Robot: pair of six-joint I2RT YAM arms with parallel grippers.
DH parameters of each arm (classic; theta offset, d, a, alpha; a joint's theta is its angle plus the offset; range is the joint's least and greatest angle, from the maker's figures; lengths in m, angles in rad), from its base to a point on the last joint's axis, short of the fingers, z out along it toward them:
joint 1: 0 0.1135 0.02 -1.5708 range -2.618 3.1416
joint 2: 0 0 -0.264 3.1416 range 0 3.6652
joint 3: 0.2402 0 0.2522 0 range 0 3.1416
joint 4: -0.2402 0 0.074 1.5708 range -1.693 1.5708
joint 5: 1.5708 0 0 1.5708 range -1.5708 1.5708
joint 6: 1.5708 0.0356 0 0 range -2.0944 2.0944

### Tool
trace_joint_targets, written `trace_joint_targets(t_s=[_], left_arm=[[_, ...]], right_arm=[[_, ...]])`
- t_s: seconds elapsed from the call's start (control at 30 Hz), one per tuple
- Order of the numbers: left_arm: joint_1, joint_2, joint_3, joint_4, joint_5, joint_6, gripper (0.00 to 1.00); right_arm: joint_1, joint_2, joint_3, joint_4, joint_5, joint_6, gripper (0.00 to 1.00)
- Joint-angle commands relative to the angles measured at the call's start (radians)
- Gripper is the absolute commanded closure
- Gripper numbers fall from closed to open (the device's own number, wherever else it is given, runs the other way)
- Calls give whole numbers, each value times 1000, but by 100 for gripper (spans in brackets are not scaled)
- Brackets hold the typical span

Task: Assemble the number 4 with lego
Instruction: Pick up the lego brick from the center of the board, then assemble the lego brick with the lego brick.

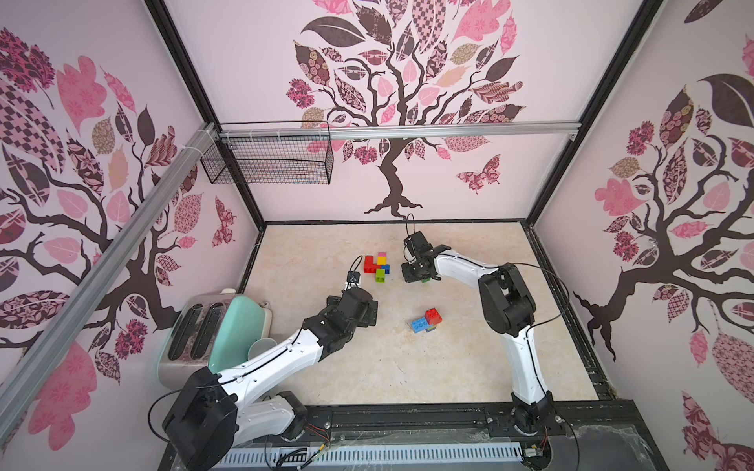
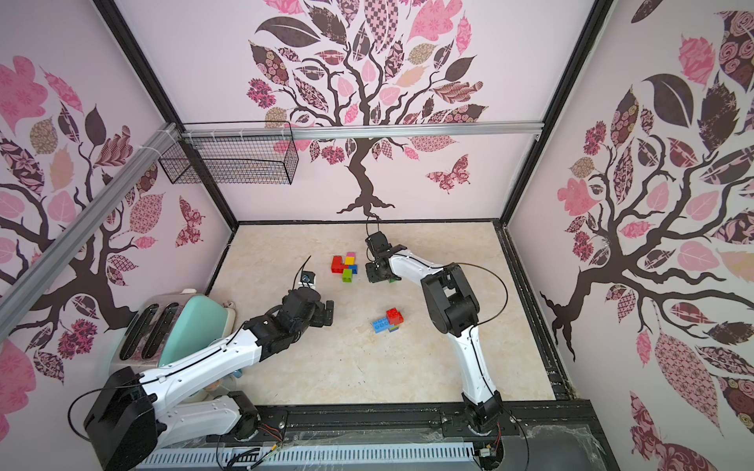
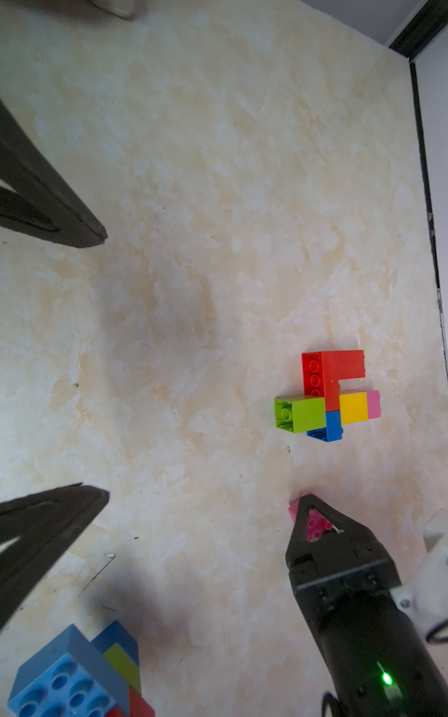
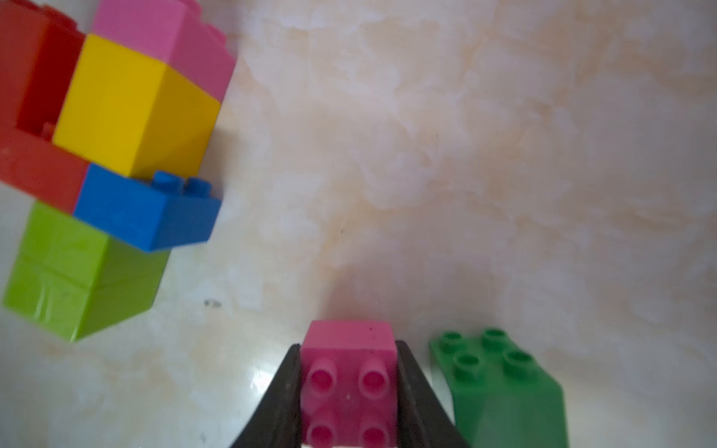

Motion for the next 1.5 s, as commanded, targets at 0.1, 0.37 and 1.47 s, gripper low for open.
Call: trace_joint_targets(t_s=[0.1,0.37,1.47], left_arm=[[6,77,29,0,239,-78,2],[5,172,81,-22,444,-127,2],[2,344,173,-39,525,-122,2]], right_arm=[[3,-450,-259,-97,-29,40,100],[27,-759,-498,-338,-95,66,100],[145,-642,-533,-273,-19,81,100]])
